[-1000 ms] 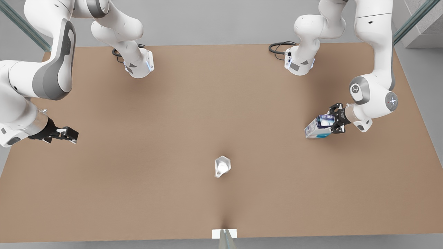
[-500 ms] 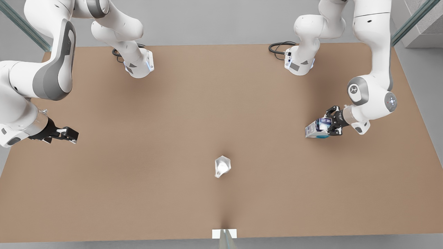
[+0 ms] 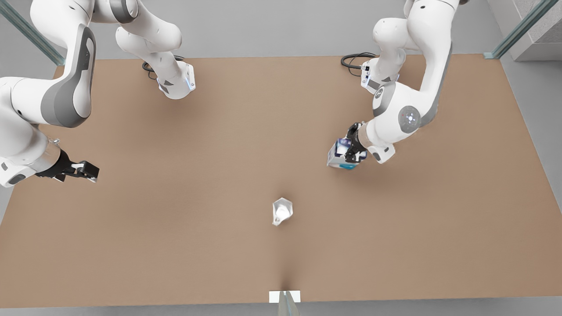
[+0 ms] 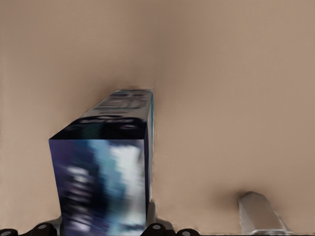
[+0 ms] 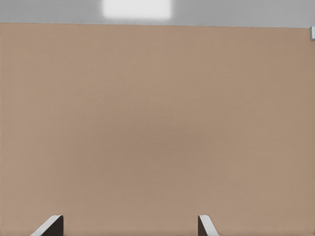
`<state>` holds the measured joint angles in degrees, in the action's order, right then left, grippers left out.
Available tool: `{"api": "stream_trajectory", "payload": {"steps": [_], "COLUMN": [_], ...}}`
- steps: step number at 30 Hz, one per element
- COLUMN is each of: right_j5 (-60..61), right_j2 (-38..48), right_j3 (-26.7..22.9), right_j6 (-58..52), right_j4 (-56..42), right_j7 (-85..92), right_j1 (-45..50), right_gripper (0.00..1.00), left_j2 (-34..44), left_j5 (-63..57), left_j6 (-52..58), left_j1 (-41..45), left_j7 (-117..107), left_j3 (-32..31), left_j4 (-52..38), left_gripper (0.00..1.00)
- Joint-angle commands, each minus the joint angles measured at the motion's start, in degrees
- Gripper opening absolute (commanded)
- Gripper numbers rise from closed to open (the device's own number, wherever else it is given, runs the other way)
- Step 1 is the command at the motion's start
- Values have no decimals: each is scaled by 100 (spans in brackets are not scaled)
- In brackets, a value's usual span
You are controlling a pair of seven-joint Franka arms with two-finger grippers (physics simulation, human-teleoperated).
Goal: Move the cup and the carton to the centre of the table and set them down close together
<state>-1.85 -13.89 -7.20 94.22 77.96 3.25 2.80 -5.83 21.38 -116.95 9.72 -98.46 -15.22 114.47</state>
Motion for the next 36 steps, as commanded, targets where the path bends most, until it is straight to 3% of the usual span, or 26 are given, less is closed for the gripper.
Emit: {"api": "stream_trajectory", "payload": {"steps": [1, 3, 9, 15, 16, 17, 26, 29, 33, 35, 36], "right_j5": [0, 0, 0, 0, 0, 0, 0, 0, 0, 0, 9], "right_j2": [1, 1, 1, 1, 1, 1, 1, 1, 1, 1, 1], "right_j3": [8, 8, 0, 8, 0, 0, 0, 0, 8, 8, 8], "right_j6": [0, 0, 0, 9, 9, 18, 35, 44, 158, 158, 158], "right_j4": [0, 0, 0, 0, 0, 0, 0, 0, 0, 0, 0], "right_j7": [0, 0, 0, 0, 0, 0, 0, -9, -26, -18, -9], "right_j1": [-7, 1, 1, 1, 1, 1, 1, 1, 1, 19, 19], "right_gripper": [100, 100, 100, 100, 100, 100, 100, 100, 100, 100, 100], "left_j2": [-59, -419, -894, -1588, -1606, -1623, -1412, -1500, -1483, -1483, -1413], "left_j5": [120, 112, 85, 41, 32, -38, -319, -864, -855, -934, -1513], "left_j6": [-100, -390, -1014, -1700, -1708, -1717, -1340, 331, 665, 1113, 1122], "left_j1": [-242, -128, 821, 1155, 1164, 1190, 1181, 1137, 1120, 1120, 1120], "left_j7": [-147, -683, -1510, -1606, -1615, -1615, -1562, 1107, 6504, 8948, 9397], "left_j3": [-121, -491, -491, -482, -482, -482, -456, 273, 2145, 2840, 2928], "left_j4": [-48, -425, -804, -1120, -1129, -1138, -1374, -2491, -2526, -2887, -2931], "left_gripper": [69, 69, 69, 70, 81, 100, 100, 100, 100, 100, 100]}}
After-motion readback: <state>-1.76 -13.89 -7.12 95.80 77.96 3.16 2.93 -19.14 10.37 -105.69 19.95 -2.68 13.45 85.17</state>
